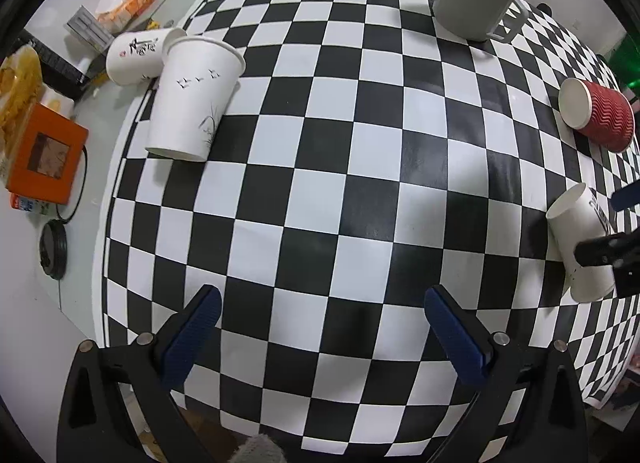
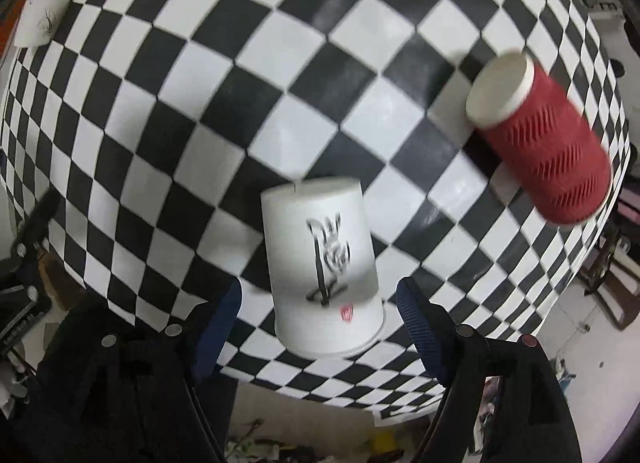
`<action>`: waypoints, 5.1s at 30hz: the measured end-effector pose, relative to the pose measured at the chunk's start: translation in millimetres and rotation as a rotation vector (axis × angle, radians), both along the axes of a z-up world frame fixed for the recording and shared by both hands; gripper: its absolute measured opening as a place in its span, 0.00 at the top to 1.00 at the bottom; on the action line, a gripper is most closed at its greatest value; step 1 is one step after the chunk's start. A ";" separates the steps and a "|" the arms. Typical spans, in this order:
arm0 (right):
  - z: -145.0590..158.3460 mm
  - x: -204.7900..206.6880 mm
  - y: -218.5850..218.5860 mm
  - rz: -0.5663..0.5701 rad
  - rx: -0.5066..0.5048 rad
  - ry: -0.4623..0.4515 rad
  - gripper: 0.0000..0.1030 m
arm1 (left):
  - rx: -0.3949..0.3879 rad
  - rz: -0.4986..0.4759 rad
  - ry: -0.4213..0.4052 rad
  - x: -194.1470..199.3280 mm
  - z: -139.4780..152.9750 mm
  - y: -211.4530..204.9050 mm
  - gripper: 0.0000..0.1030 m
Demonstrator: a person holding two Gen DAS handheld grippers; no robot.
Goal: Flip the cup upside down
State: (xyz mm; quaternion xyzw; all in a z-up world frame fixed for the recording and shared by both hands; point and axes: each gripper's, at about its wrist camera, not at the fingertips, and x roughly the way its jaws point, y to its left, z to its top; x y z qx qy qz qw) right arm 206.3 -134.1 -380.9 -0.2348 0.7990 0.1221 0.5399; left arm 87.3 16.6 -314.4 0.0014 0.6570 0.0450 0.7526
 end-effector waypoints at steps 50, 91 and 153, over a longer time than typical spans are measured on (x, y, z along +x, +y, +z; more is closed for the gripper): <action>76.6 -116.3 -48.5 -0.514 0.242 -0.747 0.01 | -0.033 -0.094 -0.148 -0.6 63.2 -24.9 0.00; 376.4 -255.4 -80.5 -0.607 0.118 -0.857 0.01 | -0.058 -0.137 -0.355 -107.3 318.0 -42.4 0.00; 383.3 -259.0 -88.0 -0.624 0.112 -0.837 0.01 | -0.043 -0.146 -0.342 -123.2 318.7 -44.0 0.00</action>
